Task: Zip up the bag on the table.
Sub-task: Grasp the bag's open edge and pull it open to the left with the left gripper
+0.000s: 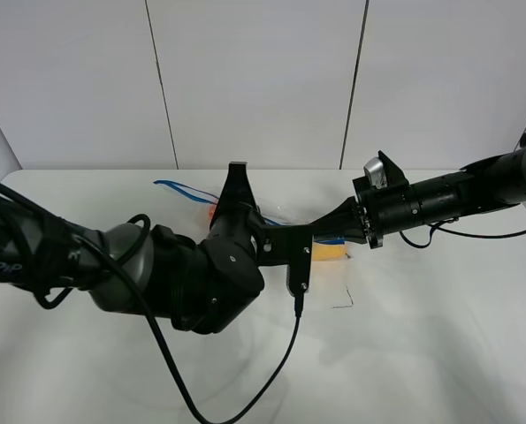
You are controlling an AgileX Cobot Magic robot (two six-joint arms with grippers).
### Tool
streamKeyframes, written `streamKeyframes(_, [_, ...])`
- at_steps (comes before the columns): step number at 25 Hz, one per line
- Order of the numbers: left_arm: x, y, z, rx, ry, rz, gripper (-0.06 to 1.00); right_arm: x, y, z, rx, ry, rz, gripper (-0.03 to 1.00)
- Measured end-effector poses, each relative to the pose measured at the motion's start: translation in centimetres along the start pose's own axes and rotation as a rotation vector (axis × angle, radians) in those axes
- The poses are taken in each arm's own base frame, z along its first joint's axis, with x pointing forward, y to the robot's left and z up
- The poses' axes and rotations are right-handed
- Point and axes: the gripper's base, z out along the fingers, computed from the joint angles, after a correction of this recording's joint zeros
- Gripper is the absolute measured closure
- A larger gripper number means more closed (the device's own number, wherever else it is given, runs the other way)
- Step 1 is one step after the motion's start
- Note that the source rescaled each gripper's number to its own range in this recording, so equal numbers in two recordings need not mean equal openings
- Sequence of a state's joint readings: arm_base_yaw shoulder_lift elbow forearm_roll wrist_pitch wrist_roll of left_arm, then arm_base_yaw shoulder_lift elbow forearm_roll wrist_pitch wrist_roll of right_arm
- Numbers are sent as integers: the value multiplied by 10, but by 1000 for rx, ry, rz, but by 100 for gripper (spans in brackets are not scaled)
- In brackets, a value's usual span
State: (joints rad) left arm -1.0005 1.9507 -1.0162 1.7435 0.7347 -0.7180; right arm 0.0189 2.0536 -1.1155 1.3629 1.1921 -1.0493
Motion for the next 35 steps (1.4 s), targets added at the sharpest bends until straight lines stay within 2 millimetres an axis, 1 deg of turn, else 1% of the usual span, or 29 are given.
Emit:
streamKeyframes(7, [41, -6, 10, 41, 92, 28, 94, 1, -1, 0, 13, 14, -7, 97])
streamKeyframes(11, [59, -9, 12, 58, 130, 36, 94, 1, -2, 0, 18, 16, -9, 97])
streamKeyframes(18, [75, -7, 20, 67, 172, 24, 94, 1, -2, 0, 23, 15, -10, 97])
streamKeyframes(28, [103, -1, 36, 77, 258, -20, 94, 1, -2, 0, 23, 14, -10, 97])
streamKeyframes(35, [112, 0, 41, 85, 282, -36, 94, 1, -2, 0, 26, 16, -11, 97])
